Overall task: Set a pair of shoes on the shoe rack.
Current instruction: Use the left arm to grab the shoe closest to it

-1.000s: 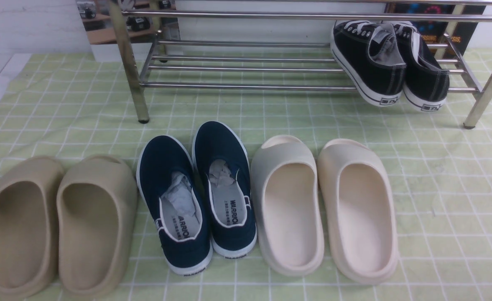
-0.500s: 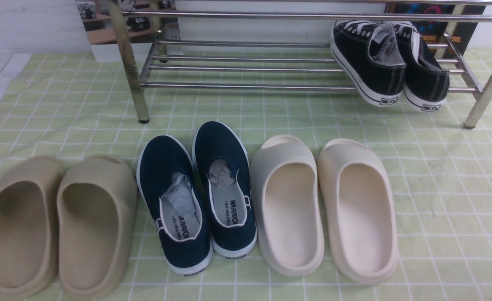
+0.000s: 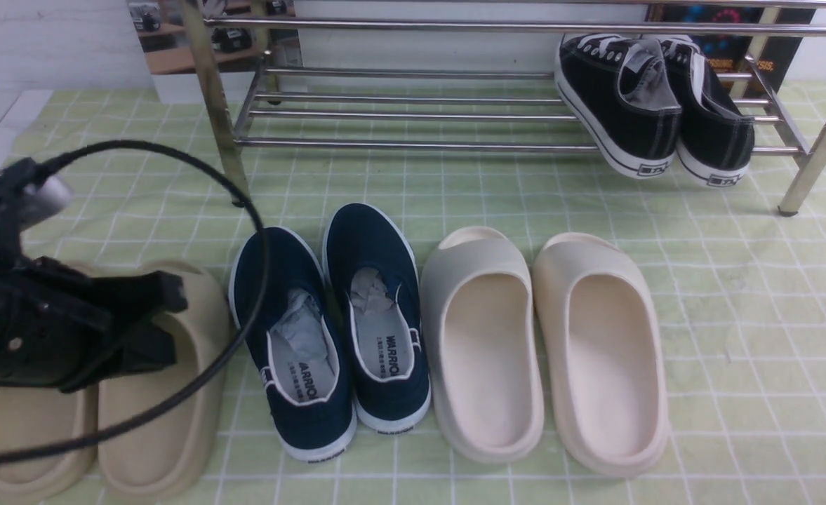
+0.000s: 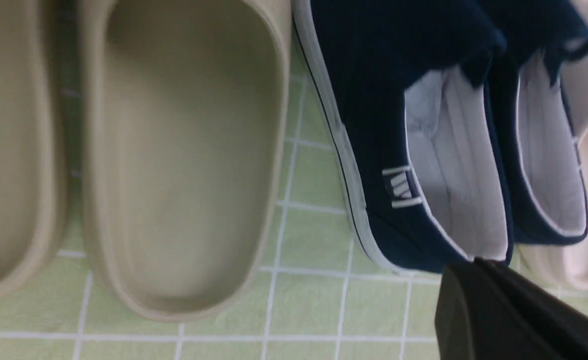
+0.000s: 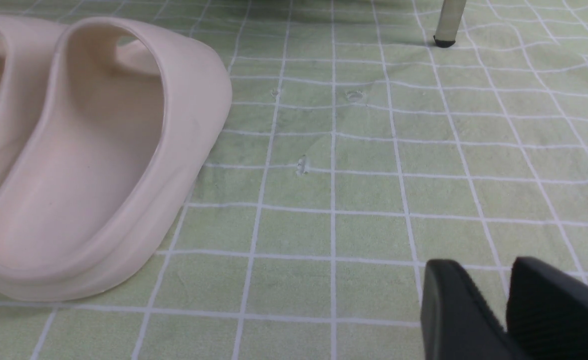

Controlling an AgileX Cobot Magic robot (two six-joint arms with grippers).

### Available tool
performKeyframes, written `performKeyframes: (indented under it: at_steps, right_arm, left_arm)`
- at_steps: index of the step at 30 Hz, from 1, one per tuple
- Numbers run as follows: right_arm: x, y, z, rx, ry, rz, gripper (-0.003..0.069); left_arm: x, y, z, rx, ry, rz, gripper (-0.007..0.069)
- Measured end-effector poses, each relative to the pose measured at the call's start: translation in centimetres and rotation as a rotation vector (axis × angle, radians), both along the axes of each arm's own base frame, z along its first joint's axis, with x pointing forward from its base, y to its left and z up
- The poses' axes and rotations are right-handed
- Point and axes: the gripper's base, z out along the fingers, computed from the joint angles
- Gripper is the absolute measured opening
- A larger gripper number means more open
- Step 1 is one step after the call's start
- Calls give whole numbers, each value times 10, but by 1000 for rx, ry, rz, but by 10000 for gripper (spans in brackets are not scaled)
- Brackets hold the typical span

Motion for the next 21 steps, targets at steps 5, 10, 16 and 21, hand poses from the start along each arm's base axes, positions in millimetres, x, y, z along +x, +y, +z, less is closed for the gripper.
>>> performKeyframes:
  at_steps: [5, 10, 16, 21]
  right_arm:
    - [0, 0, 0, 0, 0, 0, 216]
    - [0, 0, 0, 0, 0, 0, 216]
    - [0, 0, 0, 0, 0, 0, 217]
    - [0, 0, 0, 0, 0, 0, 222]
  left_arm:
    - [34, -31, -7, 102, 65, -122, 39]
    - [59, -64, -24, 240, 72, -90, 222]
    - [81, -83, -68, 323, 109, -47, 412]
    - [92, -88, -91, 339, 122, -21, 97]
